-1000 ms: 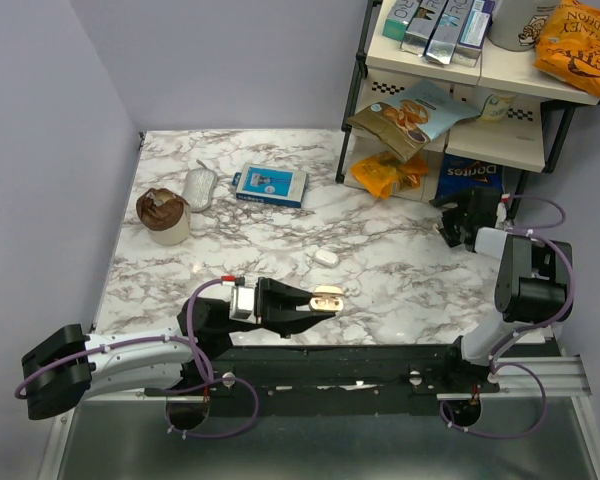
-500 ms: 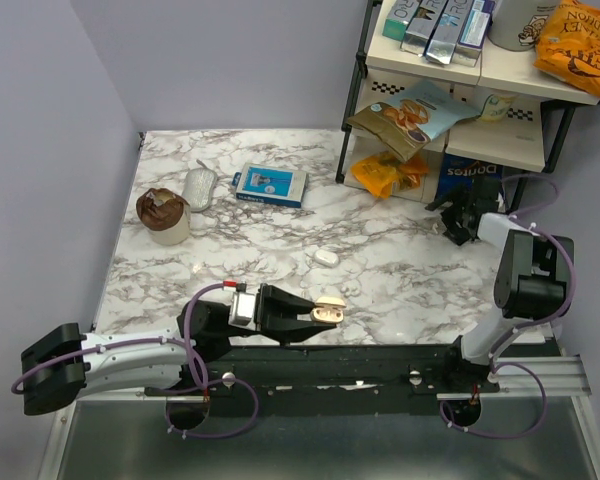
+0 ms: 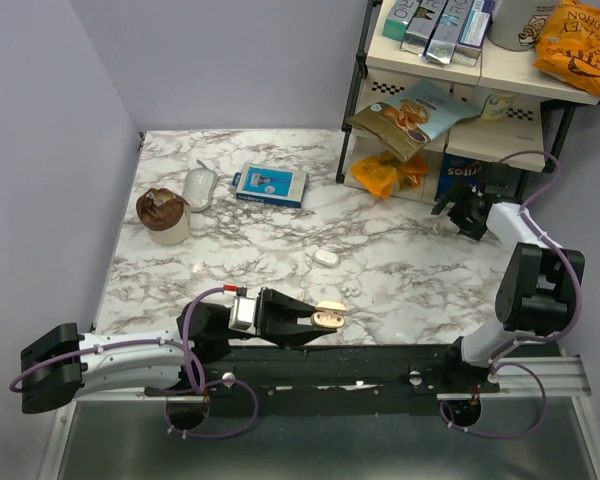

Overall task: Insert the wireless bluetooth earbuds into the charging case
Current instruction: Adjust the earbud at the center of the board.

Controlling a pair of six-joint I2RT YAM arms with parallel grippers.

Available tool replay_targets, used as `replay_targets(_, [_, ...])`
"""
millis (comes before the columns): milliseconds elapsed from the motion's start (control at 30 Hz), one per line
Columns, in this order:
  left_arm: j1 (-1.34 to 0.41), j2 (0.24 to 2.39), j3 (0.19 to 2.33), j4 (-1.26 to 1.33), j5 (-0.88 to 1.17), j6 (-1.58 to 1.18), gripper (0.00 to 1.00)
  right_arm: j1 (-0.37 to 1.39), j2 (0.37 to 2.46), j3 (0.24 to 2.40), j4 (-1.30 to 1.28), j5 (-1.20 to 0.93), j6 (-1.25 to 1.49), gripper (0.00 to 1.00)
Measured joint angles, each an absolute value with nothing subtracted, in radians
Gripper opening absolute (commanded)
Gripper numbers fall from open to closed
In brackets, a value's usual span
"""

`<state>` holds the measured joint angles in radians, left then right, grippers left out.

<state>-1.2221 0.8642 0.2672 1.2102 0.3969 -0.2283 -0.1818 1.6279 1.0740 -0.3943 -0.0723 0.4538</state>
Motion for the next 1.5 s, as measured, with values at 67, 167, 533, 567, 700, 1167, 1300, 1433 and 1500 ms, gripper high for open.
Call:
replay_targets(67, [-1.227,0.868,0.267,1.209,0.397,-0.228,0.0,-0.181,1.623,1.083,-0.405,-0.072,0.452,1.0])
replay_targets(167, [-1.237,0.876,0.267,1.209,0.397,-0.228,0.0,-0.181,1.646,1.087,-0.435,-0.071,0.471,1.0])
replay_targets(533, [-1.262,0.875,0.267,1.189,0.392,-0.217,0.0,-0.172,1.39,0.821,-0.384,-0.089,0.422,1.0])
replay_targets(567, [-1.263,0.875,0.267,1.184,0.392,-0.213,0.0,-0.166,1.326,0.8,-0.356,-0.081,0.418,1.0])
replay_targets(700, [-1.265,0.876,0.267,1.175,0.392,-0.209,0.0,-0.151,1.155,0.737,-0.297,-0.047,0.465,1.0])
replay_targets(1167, [-1.272,0.874,0.259,1.187,0.362,-0.213,0.0,-0.065,0.899,0.594,-0.096,0.138,0.407,1.0])
replay_targets(1300, [-1.274,0.883,0.253,1.199,0.35,-0.213,0.0,-0.065,1.205,0.853,-0.173,0.146,0.368,0.92])
replay_targets(1433, [-1.279,0.887,0.253,1.205,0.345,-0.215,0.0,-0.062,1.406,0.96,-0.245,0.148,0.355,0.72])
replay_targets(1500, [-1.28,0.884,0.252,1.205,0.339,-0.215,0.0,-0.062,1.485,1.0,-0.29,0.15,0.347,0.64])
